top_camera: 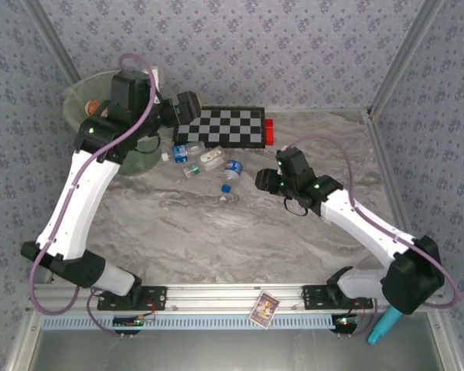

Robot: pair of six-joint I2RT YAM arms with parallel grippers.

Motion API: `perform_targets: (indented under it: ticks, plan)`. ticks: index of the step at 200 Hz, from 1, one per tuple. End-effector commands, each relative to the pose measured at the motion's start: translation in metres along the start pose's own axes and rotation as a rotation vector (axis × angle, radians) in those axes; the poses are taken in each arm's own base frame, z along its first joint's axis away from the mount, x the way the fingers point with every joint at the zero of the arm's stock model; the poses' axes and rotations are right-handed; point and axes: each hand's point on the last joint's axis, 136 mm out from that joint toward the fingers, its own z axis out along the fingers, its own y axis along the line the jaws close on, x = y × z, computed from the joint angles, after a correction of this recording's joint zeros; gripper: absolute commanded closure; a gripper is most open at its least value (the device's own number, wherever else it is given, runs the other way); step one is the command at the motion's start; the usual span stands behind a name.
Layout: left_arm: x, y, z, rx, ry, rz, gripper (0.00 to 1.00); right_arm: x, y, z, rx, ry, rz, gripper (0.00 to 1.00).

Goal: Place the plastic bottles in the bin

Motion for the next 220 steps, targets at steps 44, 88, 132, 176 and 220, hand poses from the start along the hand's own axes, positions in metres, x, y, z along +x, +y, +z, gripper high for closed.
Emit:
perform_targets:
  ticks: [44,88,132,176,220]
  plan:
    - [0.015,0.021,-0.042,-0.052,-0.025,0.018,0.00,0.010,0.028,0.066,-0.040,0.136,0.025,0.32]
    - [0.026,0.035,-0.062,-0.089,-0.021,0.017,0.00,0.025,0.051,0.114,-0.026,0.220,0.000,0.23]
    - [0.037,0.044,-0.074,-0.105,-0.011,0.010,0.00,0.036,0.040,0.153,0.087,0.273,0.008,0.25]
    - [0.043,0.049,-0.078,-0.116,-0.001,0.011,0.00,0.048,0.026,0.178,0.165,0.329,-0.004,0.32]
    - [0.047,0.050,-0.074,-0.118,0.009,0.014,0.00,0.053,0.009,0.176,0.213,0.338,-0.011,0.50]
